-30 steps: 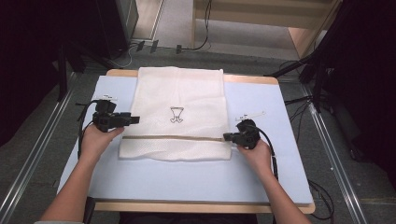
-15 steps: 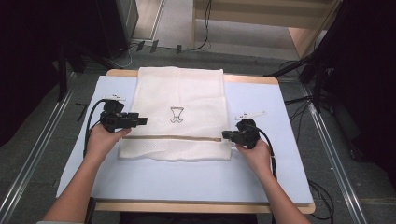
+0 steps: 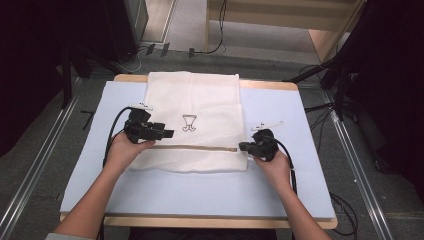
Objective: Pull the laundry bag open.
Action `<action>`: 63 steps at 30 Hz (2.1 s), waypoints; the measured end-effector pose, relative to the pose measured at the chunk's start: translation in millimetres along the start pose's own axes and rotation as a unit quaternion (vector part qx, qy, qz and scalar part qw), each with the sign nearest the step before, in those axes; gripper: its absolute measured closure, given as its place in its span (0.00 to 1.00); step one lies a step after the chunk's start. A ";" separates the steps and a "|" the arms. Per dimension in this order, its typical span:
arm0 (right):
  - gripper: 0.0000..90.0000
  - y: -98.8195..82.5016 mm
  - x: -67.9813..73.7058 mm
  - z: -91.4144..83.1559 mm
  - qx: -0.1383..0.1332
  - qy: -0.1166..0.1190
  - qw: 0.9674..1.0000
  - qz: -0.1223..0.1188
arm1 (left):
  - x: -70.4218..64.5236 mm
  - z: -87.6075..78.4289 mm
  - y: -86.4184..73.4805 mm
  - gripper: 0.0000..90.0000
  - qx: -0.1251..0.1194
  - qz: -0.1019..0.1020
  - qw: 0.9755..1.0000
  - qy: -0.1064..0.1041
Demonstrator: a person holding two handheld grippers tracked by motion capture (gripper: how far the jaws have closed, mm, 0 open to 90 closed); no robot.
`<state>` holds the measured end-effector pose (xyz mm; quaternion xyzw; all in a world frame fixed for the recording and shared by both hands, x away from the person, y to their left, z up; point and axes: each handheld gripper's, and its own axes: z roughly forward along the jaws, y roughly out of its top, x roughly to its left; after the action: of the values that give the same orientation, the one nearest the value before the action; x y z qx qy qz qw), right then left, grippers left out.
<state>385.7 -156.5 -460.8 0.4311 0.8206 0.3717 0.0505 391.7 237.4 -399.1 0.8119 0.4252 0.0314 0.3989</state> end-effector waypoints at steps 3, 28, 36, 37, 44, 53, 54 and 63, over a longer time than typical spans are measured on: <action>0.99 -2.5 -2.3 0.4 0.005 -0.004 1.000 0.001 | -6.1 6.8 2.5 0.47 0.006 0.007 1.000 -0.011; 1.00 -11.7 0.1 4.5 -0.009 -0.014 1.000 -0.015 | -47.5 51.1 17.8 0.47 0.027 0.015 0.997 -0.076; 0.99 -12.6 -0.3 4.3 -0.011 -0.012 1.000 -0.009 | -60.6 62.1 24.2 0.58 0.039 0.035 0.996 -0.079; 0.99 -12.6 -0.2 4.3 -0.011 -0.012 1.000 -0.009 | -62.7 63.7 25.1 0.59 0.040 0.040 0.995 -0.077; 0.99 -12.6 -0.2 4.5 -0.012 -0.012 1.000 -0.012 | -73.7 79.5 31.0 0.68 0.039 0.047 0.994 -0.088; 1.00 -12.5 1.9 4.7 -0.010 -0.018 1.000 -0.020 | -77.7 102.1 34.0 0.68 0.066 0.021 0.993 -0.096; 1.00 -12.5 1.7 4.7 -0.011 -0.018 1.000 -0.019 | -79.1 103.9 34.2 0.69 0.070 0.023 0.993 -0.093; 1.00 -12.4 1.0 4.8 -0.010 -0.015 1.000 -0.019 | -87.0 120.7 35.7 0.79 0.082 0.028 0.991 -0.098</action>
<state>378.7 -157.4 -472.2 0.4208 0.8239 0.3722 0.0743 407.2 88.8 -432.0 0.8525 0.3622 -0.0725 0.3700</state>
